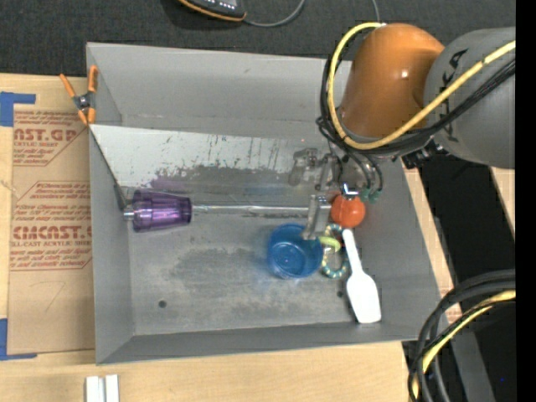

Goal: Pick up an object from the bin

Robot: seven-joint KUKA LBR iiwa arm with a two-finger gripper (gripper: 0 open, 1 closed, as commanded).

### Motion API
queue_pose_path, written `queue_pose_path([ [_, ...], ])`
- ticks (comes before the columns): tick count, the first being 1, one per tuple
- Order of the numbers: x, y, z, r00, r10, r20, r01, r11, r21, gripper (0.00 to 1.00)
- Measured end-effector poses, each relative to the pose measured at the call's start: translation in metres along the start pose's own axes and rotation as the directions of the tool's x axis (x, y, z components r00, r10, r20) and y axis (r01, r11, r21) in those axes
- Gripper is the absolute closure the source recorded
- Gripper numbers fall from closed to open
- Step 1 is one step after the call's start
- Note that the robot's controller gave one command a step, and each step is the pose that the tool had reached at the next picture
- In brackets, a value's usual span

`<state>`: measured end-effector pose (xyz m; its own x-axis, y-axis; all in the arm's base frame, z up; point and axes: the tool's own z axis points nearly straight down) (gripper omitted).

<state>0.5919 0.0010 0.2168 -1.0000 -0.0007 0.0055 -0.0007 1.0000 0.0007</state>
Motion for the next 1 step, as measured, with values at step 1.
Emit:
queue_pose_path([
  [1, -0.0015, 0.0, -0.0049, 1.0, 0.0, 0.008, 0.0, 1.0, 0.0, 0.0],
])
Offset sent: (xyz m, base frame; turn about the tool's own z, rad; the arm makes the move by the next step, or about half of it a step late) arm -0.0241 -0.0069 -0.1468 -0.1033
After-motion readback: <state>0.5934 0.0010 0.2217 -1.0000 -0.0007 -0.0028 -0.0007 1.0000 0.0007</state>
